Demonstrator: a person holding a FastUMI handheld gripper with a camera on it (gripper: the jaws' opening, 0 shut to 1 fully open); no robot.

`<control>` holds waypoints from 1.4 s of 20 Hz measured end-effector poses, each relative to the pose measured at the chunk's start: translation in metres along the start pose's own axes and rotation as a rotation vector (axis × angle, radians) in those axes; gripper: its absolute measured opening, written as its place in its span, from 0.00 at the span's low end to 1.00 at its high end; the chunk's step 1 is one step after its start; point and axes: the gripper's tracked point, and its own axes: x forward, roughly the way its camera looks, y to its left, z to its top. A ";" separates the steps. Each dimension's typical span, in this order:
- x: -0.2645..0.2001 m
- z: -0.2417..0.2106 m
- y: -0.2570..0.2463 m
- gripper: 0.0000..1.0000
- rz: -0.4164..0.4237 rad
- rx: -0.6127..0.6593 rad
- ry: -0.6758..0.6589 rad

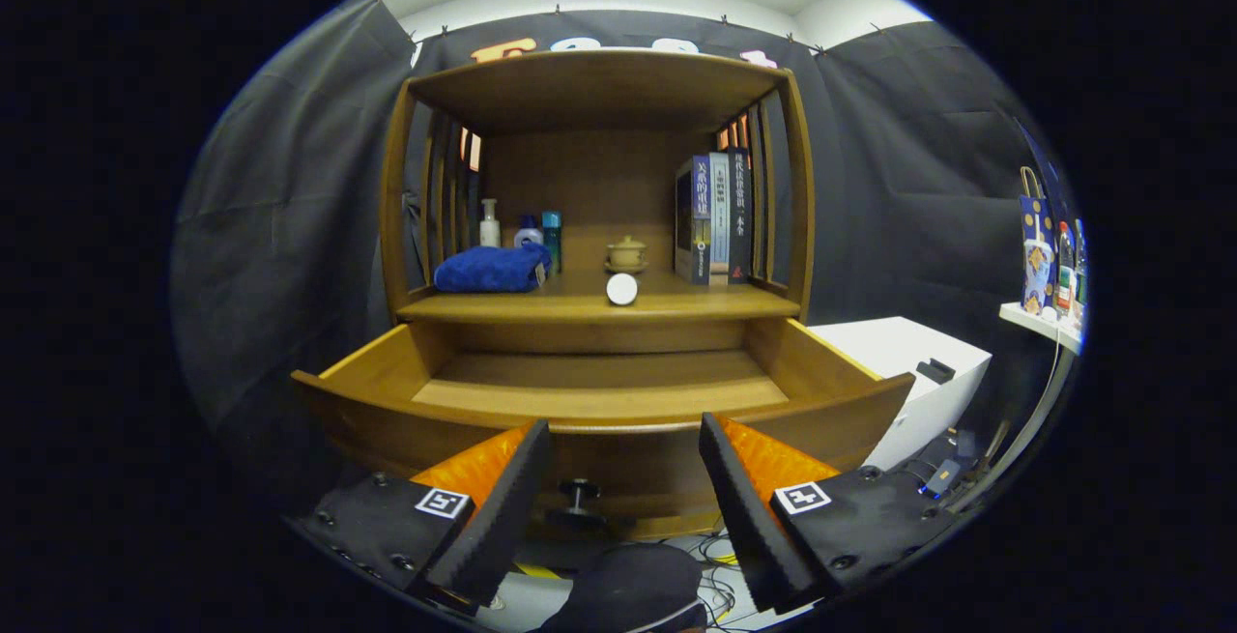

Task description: Pull open the drawer, take out the items inside it, and place them on the countertop above the cabinet.

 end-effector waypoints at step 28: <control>0.088 0.012 0.000 0.96 0.013 -0.035 -0.006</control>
